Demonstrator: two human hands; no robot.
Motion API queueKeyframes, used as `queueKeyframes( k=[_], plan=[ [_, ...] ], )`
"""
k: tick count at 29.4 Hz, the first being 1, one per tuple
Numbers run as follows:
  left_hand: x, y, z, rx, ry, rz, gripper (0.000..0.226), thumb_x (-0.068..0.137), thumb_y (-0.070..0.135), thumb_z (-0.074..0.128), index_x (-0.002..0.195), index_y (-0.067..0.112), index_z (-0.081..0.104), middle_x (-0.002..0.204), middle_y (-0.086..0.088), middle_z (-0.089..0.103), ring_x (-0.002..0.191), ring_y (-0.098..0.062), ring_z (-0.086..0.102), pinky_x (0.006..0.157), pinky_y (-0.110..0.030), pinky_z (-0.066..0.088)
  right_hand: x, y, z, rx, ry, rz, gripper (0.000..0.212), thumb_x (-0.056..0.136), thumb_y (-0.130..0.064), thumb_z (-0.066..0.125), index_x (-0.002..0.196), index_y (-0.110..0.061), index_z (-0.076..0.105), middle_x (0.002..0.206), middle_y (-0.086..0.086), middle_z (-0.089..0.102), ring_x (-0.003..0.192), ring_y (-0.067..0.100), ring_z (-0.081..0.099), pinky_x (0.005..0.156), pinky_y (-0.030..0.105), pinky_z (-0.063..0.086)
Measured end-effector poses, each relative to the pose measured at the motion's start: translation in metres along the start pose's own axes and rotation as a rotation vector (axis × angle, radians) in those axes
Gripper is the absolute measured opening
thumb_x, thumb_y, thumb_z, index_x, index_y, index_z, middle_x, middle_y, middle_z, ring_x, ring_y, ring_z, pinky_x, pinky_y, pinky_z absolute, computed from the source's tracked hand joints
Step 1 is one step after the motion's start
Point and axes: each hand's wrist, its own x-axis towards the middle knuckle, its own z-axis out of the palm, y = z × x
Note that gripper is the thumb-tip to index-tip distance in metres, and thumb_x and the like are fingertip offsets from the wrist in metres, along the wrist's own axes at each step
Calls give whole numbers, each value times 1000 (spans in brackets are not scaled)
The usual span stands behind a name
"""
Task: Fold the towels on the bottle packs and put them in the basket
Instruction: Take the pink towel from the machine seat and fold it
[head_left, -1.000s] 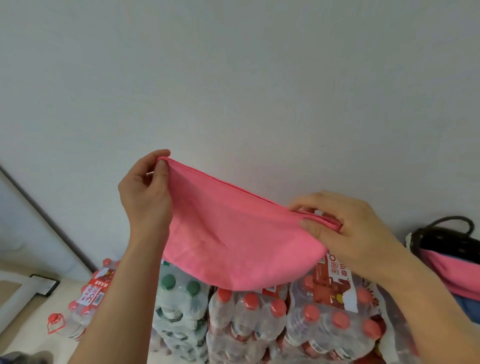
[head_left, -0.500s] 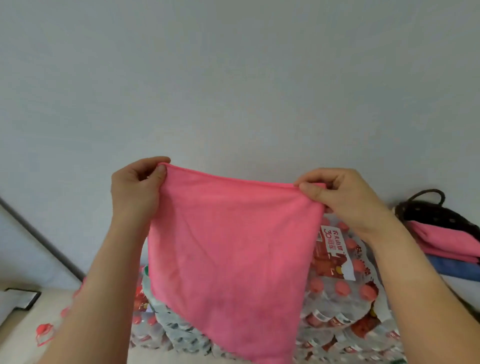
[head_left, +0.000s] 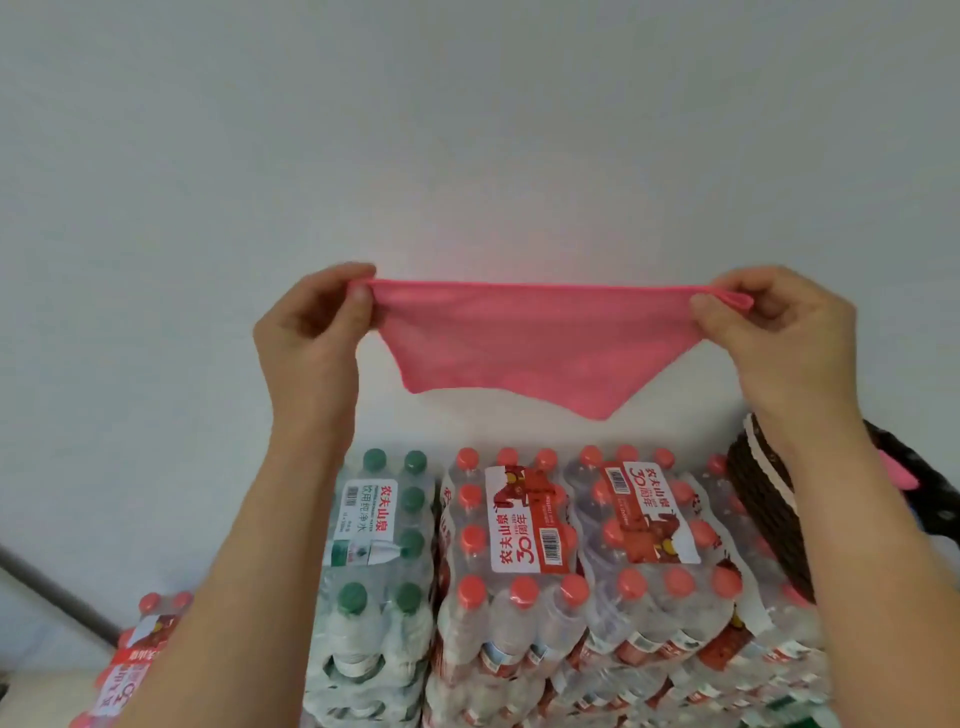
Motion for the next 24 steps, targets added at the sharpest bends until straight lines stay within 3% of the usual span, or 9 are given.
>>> queueKeyframes(
  k=[3, 7, 9, 11, 14, 15, 19, 21, 24],
  plan=[
    [-54, -20, -23, 26, 22, -112, 23, 86, -3, 61, 83, 16, 74, 75, -3, 69, 71, -20, 60, 69, -26, 51, -57, 28, -10, -117, -63, 112, 12, 83, -16, 70, 81, -28, 68, 74, -16, 69, 70, -3, 62, 68, 9, 48],
    [-146, -94, -70, 563, 20, -548, 14, 86, 16, 68, 79, 28, 70, 72, 3, 70, 73, -22, 65, 67, -30, 53, -159, 126, 12, -299, -203, 531, 29, 87, -21, 67, 62, -6, 65, 56, 0, 61, 54, 14, 54, 58, 33, 44],
    [-169, -108, -82, 678, -25, -585, 20, 83, 8, 67, 83, 29, 67, 76, 1, 67, 69, -19, 62, 61, -22, 51, -190, 156, 17, -315, -217, 624, 36, 83, -16, 69, 57, 1, 51, 49, 1, 44, 49, 13, 37, 55, 33, 34],
    [-182, -111, -87, 707, -37, -590, 27, 80, -2, 66, 85, 25, 65, 79, 0, 65, 68, -14, 59, 53, -17, 47, -209, 168, 18, -341, -195, 656, 36, 81, -12, 71, 55, -5, 46, 50, -2, 43, 49, 12, 37, 55, 31, 34],
    [-194, -113, -90, 680, 46, -639, 29, 77, -7, 68, 92, 17, 63, 87, -1, 63, 75, -15, 60, 46, -11, 46, -228, 173, 22, -440, -87, 642, 18, 79, -5, 70, 76, -20, 59, 82, -1, 58, 66, 8, 52, 65, 28, 42],
    [-196, -113, -90, 644, 88, -656, 30, 76, -8, 69, 94, 14, 62, 89, -2, 63, 77, -17, 60, 44, -9, 45, -232, 172, 24, -433, -38, 650, 24, 78, -1, 68, 88, -22, 61, 95, 1, 57, 77, 7, 55, 70, 27, 43],
    [-204, -110, -88, 516, 196, -701, 28, 77, -10, 66, 93, 12, 60, 88, -3, 63, 75, -16, 59, 47, -16, 47, -243, 176, 25, -70, 219, 974, 48, 77, 12, 63, 115, -17, 55, 106, 6, 59, 93, 21, 60, 71, 28, 47],
    [-208, -109, -90, 436, 230, -707, 29, 79, -12, 63, 90, 14, 60, 87, -5, 64, 75, -17, 59, 55, -21, 48, -249, 182, 25, 182, 296, 1166, 55, 79, 17, 56, 127, -9, 51, 112, 14, 61, 102, 29, 62, 81, 34, 49],
    [-212, -112, -93, 367, 271, -755, 28, 82, -13, 59, 91, 14, 60, 87, -8, 64, 77, -20, 59, 66, -27, 49, -248, 186, 23, 476, 305, 1347, 29, 87, 14, 48, 112, 5, 57, 100, 18, 64, 100, 30, 61, 91, 36, 49]
  ],
)
